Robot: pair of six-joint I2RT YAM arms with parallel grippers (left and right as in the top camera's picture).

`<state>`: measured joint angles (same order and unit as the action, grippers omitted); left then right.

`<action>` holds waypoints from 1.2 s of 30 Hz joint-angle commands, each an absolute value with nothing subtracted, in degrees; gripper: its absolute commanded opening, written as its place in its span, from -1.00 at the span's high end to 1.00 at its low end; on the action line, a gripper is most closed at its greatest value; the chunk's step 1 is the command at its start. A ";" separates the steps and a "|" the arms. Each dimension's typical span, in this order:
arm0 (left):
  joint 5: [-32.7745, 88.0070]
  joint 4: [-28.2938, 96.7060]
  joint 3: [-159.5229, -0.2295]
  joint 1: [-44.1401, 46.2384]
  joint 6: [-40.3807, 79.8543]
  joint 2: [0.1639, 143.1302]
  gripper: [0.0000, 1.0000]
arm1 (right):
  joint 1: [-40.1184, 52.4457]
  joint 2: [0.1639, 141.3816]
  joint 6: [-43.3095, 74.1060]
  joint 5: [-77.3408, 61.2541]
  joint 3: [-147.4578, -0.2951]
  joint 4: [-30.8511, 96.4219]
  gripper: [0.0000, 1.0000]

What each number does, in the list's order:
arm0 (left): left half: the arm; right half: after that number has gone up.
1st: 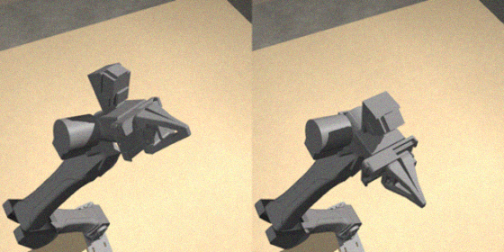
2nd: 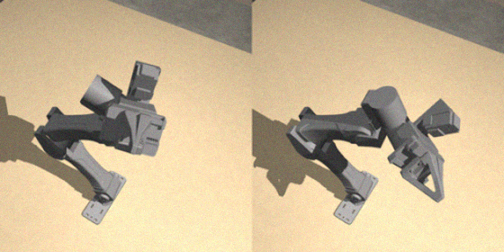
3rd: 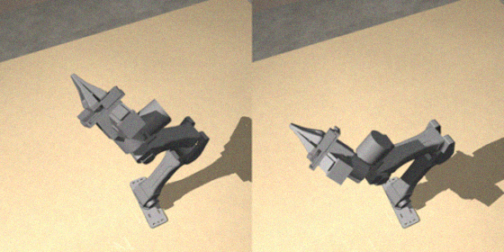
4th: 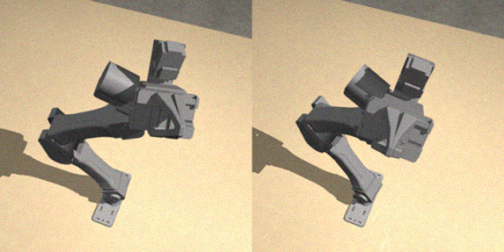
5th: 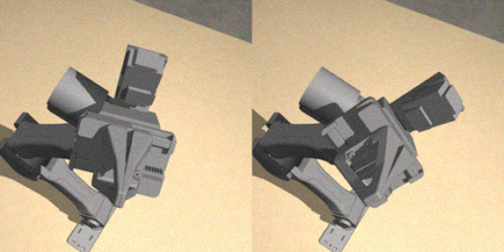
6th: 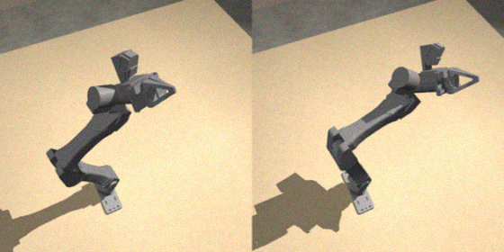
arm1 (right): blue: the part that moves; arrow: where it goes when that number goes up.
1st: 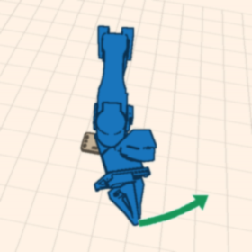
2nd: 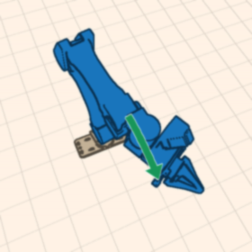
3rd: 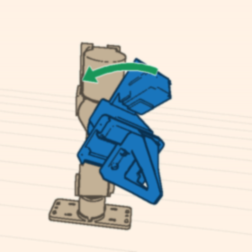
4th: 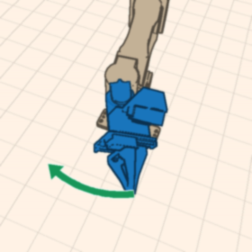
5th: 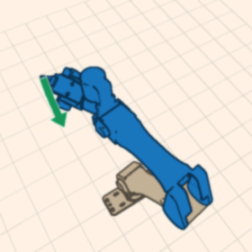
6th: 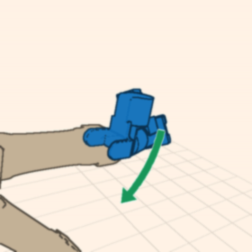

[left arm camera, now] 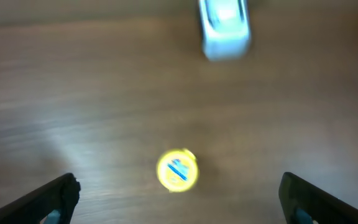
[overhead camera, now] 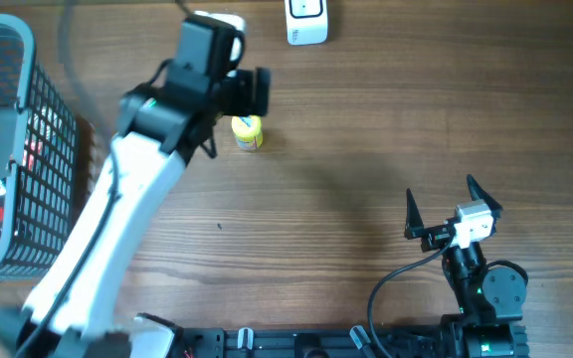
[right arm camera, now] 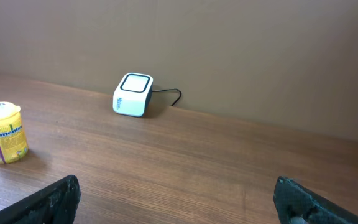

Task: Scan the item barcode
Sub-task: 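Release the can and move the left gripper back into the basket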

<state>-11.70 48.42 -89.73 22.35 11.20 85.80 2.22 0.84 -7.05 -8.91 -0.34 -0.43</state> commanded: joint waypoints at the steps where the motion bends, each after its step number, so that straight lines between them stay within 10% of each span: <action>1: -41.25 48.21 -90.02 20.14 32.23 75.05 -1.00 | 2.28 0.58 -6.00 -8.49 -0.30 -0.58 -1.00; 9: -56.01 47.20 -90.02 -1.48 45.69 62.19 -0.99 | 2.28 0.58 -6.00 -8.49 -0.30 -0.58 -1.00; 19: -26.98 57.19 -90.02 -40.84 58.06 76.82 -1.00 | 2.28 0.58 -5.98 -8.49 -0.30 -0.58 -1.00; 30: -12.80 58.24 -90.02 -46.11 62.52 105.19 -1.00 | 2.28 0.58 -6.00 -8.49 -0.30 -0.58 -1.00; 36: -13.52 52.23 -90.02 -46.02 40.23 112.01 -1.00 | 2.28 0.58 -6.00 -8.49 -0.30 -0.58 -1.00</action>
